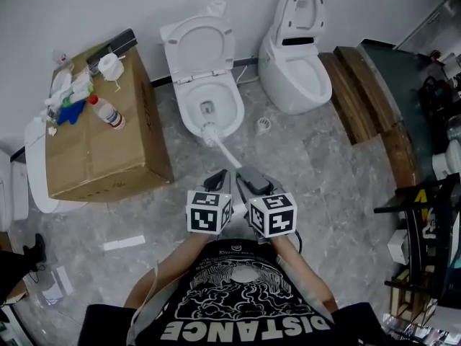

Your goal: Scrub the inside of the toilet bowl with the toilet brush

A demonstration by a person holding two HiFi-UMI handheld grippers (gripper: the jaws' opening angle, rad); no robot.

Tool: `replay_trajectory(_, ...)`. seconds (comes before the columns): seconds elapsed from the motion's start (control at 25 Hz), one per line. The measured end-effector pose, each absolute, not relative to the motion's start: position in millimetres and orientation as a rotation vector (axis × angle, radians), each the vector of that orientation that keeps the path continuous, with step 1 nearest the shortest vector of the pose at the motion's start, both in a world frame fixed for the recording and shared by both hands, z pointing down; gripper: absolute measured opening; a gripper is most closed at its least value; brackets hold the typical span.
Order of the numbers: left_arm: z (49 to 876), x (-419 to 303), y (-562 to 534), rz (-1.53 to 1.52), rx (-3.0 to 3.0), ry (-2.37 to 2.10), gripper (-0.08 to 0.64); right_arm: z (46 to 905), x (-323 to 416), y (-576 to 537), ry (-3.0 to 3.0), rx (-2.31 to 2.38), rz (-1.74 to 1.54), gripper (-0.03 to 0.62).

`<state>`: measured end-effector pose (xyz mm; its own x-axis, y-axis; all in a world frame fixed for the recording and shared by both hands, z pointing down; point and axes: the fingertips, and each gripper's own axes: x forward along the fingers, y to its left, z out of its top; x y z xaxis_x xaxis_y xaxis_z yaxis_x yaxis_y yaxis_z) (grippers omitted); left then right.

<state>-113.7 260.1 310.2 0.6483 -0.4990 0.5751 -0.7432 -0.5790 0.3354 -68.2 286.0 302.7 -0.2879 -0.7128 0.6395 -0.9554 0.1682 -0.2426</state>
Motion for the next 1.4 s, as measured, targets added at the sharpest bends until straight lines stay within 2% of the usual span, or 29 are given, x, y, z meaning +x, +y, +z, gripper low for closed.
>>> replay_trajectory(0.48,328.7,-106.7,205.3,0.571,2.238,-1.052,-0.005,323.7,-63.5,219.1,-2.155,1.463,0.906,0.15)
replay_trajectory(0.8,339.6,-65.0,120.6,0.56,2.171,-1.176,-0.004,338.0,-20.5,124.7,-2.233,1.275,0.898,0.15)
replay_trajectory(1.08,348.7,-28.5,79.4,0.596,2.098,-1.288,-0.003,363.0,25.4,80.1,-2.252,1.156,0.968,0.15)
replay_trajectory(1.4,353.2,-21.5,51.0,0.645,2.062,-1.38,-0.003,393.6,38.0,53.7,-2.257,1.102,1.051,0.15)
